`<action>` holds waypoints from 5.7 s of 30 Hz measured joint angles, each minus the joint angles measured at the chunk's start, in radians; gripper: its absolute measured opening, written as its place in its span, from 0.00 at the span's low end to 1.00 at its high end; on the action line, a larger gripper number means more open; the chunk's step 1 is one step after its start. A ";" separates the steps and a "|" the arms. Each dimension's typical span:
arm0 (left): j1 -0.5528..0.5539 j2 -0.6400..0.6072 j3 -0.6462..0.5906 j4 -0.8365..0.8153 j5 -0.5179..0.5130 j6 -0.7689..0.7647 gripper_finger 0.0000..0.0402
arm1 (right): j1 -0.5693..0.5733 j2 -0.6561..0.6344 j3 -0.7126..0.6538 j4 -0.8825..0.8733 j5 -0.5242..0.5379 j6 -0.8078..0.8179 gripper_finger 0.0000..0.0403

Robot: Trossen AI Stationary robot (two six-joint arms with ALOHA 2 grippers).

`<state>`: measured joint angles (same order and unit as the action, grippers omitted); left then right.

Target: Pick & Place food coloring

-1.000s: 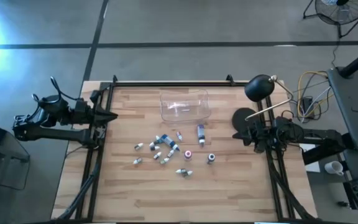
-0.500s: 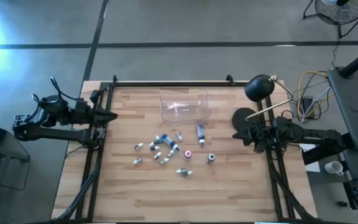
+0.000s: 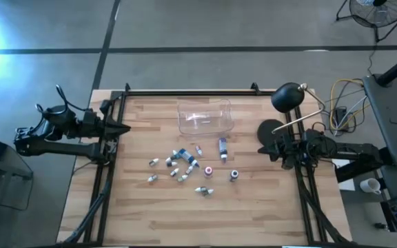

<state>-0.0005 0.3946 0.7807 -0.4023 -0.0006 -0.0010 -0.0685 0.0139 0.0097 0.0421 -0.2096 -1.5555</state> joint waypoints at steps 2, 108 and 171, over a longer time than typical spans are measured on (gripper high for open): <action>0.000 0.000 0.000 0.000 0.000 0.000 0.00 | 0.000 0.000 0.000 0.000 0.000 0.000 0.04; 0.000 0.000 0.000 -0.001 0.000 0.000 0.00 | 0.001 0.054 0.000 0.733 0.218 2.064 0.04; 0.001 0.185 0.000 0.108 -0.133 -0.494 0.00 | 0.256 0.880 0.314 0.054 -0.147 2.826 0.04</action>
<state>0.0005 0.5800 0.7803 -0.2943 -0.1333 -0.4950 0.1880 0.8934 0.3241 0.0965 -0.3568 1.2707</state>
